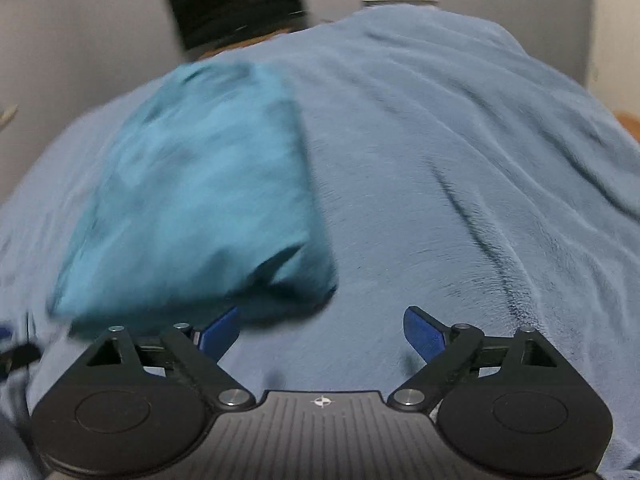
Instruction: Fold large clothes
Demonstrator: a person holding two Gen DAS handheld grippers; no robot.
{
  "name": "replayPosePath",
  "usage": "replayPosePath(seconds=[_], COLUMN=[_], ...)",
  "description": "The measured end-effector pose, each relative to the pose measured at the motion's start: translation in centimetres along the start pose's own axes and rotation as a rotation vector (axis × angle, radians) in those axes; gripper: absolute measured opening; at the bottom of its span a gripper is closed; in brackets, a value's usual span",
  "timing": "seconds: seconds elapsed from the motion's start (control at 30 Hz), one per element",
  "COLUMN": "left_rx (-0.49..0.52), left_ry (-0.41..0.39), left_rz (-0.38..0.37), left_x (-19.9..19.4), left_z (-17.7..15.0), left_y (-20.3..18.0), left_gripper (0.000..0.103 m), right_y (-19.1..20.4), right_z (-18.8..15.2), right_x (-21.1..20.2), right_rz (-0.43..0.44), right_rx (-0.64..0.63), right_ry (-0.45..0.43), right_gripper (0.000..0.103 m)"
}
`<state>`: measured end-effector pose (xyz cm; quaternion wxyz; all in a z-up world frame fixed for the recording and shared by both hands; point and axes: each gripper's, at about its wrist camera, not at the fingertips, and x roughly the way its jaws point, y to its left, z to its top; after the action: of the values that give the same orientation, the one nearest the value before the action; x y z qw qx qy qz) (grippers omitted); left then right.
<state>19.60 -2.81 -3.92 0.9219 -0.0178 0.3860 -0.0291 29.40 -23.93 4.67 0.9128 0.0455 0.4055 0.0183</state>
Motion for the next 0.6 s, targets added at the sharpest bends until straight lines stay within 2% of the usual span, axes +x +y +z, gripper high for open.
replayPosePath(seconds=[0.1, 0.17, 0.27, 0.33, 0.47, 0.6], left_rx=[0.054, 0.107, 0.169, 0.192, 0.144, 0.057], left_ry=[-0.022, -0.040, -0.079, -0.101, -0.092, -0.068], left_rz=[0.032, 0.051, 0.051, 0.053, 0.010, 0.017], left_x=[0.9, 1.0, 0.8, 0.4, -0.1, -0.1], left_z=[-0.6, -1.1, -1.9, -2.3, -2.7, -2.9], left_y=[-1.9, -2.9, -3.9, -4.3, -3.6, -2.4], left_gripper=[0.099, 0.099, 0.099, 0.100, 0.100, 0.100], right_y=[2.4, 3.7, 4.9, 5.4, 6.9, 7.5], right_z=[-1.2, -2.2, -3.1, -3.4, -3.5, -4.0], right_x=[-1.7, -3.3, -5.2, -5.5, -5.3, -5.6], right_rz=[0.000, 0.003, 0.001, 0.005, -0.017, -0.023], right_rx=[-0.106, -0.161, -0.192, -0.198, -0.269, -0.293], right_ry=[-0.027, -0.089, -0.194, -0.201, -0.196, -0.202], right_gripper=[0.095, 0.097, 0.101, 0.101, 0.100, 0.100])
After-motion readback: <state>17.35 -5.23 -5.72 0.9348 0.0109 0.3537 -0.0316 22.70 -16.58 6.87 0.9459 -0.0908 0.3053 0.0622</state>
